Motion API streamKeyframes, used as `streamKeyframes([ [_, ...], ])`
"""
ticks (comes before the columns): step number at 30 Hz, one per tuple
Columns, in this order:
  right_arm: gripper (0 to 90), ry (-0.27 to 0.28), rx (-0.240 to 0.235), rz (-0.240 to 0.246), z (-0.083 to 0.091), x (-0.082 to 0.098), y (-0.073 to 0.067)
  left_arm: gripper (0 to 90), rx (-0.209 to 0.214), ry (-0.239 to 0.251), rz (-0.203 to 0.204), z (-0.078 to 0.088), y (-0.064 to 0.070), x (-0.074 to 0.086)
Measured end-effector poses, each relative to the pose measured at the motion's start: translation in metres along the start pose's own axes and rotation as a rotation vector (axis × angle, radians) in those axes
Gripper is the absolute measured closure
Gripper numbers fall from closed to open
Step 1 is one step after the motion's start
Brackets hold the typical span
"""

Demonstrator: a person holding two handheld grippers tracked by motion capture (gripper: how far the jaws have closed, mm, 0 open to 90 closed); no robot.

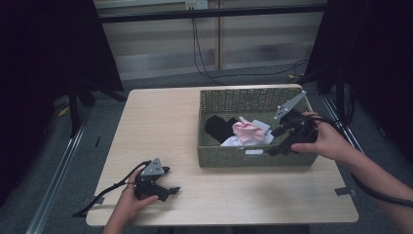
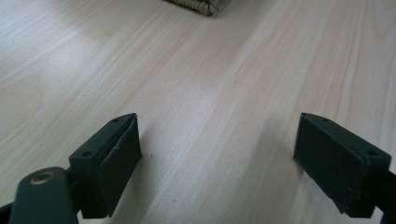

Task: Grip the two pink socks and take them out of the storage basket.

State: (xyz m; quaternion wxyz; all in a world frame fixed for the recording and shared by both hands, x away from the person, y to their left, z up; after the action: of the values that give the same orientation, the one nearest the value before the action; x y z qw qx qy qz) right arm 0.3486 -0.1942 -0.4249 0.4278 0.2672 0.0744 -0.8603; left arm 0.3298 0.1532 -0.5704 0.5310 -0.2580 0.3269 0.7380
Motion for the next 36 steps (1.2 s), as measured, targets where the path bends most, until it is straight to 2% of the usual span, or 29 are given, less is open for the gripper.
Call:
streamKeyframes([
  [4, 23.1, -0.015, 0.032, -0.011, -0.005, -0.004, 0.015, 14.1, 0.001, -0.003, -0.001, 0.000, 0.000, 0.000],
  [5, 23.6, -0.013, 0.042, -0.028, -0.009, -0.007, 0.022, 14.1, 0.001, -0.003, 0.000, 0.000, 0.000, 0.000],
  [7, 23.8, -0.014, 0.052, -0.034, -0.011, -0.007, 0.025, 14.0, 0.001, -0.004, -0.001, 0.000, 0.000, 0.000],
  [10, 26.5, -0.020, 0.088, -0.065, -0.021, -0.012, 0.040, 14.0, 0.001, -0.003, 0.000, 0.000, 0.000, 0.000],
  [13, 26.9, -0.030, 0.102, -0.063, -0.027, -0.012, 0.046, 14.0, 0.002, -0.003, 0.000, 0.000, 0.000, 0.000],
  [17, 28.4, -0.060, 0.139, -0.062, -0.044, -0.012, 0.056, 14.0, 0.002, -0.004, -0.001, 0.000, 0.000, 0.000],
  [23, 31.1, -0.071, 0.156, -0.064, -0.057, -0.015, 0.062, 14.0, 0.002, -0.002, 0.000, 0.000, 0.000, 0.000],
  [27, 34.9, -0.089, 0.150, -0.052, -0.068, -0.020, 0.062, 14.0, 0.001, -0.004, -0.001, 0.000, 0.000, 0.000],
  [33, 47.5, -0.101, 0.141, -0.047, -0.084, -0.028, 0.064, 14.0, 0.002, -0.003, 0.000, 0.000, 0.000, 0.000],
  [36, 50.3, -0.103, 0.150, -0.040, -0.087, -0.028, 0.067, 14.0, 0.002, -0.002, 0.001, 0.000, 0.000, 0.000],
])
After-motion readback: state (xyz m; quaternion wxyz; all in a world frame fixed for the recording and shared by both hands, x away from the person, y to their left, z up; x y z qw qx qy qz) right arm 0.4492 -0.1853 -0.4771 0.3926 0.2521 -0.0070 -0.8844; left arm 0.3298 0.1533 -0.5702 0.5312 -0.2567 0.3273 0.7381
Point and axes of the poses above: each handheld gripper's, and its own axes: z roughly backward along the jaws, x roughly out of its underside, y roughly to its right, the point moved 9 cm from there along -z, roughly forward along the jaws, and after that the axes turned 15 degrees about x, right-handed, at the moved point
